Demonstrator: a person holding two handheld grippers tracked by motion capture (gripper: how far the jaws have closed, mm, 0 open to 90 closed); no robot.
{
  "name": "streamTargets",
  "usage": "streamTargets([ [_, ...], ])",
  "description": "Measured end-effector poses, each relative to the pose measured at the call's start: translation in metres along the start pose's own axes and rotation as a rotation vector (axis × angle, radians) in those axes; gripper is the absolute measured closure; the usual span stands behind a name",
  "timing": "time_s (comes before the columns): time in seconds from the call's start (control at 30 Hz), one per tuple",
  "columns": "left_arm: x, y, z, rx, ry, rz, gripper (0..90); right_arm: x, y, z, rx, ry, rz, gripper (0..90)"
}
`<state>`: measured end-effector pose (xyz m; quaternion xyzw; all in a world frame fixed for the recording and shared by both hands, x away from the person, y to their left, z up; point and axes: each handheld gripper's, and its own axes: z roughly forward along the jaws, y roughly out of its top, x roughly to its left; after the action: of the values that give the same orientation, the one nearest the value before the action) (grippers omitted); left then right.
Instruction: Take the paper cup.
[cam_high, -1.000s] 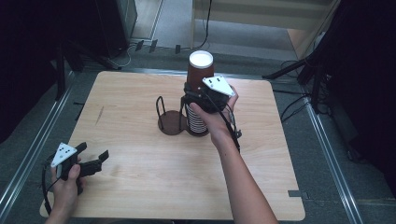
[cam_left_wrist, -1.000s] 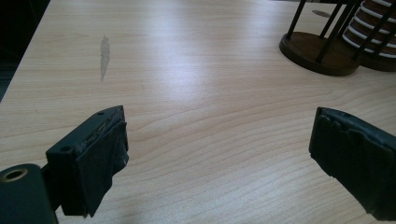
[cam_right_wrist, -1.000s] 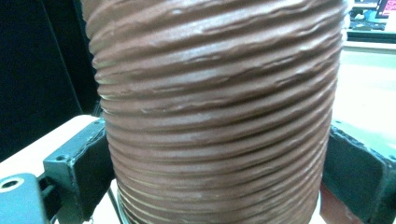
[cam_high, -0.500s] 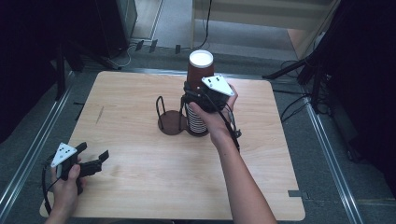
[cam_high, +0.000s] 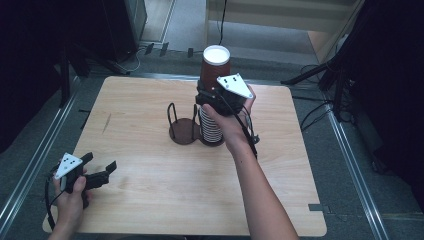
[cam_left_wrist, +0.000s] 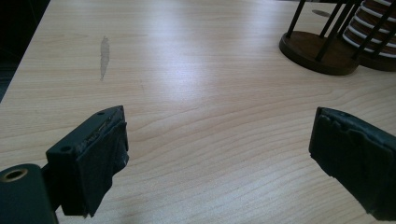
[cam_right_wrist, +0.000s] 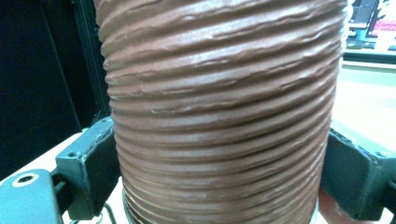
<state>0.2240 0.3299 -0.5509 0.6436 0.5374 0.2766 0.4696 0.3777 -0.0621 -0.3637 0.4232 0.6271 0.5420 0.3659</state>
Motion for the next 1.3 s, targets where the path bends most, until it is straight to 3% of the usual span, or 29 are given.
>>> streamTargets([
  [0.53, 0.000, 0.000, 0.000, 0.000, 0.006, -0.003, 5.2, 0.005, 0.028, -0.002, -0.048, -0.007, -0.025, 9.8],
  [0.87, 0.000, 0.000, 0.000, -0.001, 0.011, -0.006, 5.2, 0.003, 0.045, -0.009, -0.101, -0.002, 0.004, 10.0],
  [1.3, 0.001, 0.000, 0.000, -0.002, 0.009, -0.019, 5.2, -0.012, 0.056, -0.020, -0.138, -0.027, 0.008, 10.0],
])
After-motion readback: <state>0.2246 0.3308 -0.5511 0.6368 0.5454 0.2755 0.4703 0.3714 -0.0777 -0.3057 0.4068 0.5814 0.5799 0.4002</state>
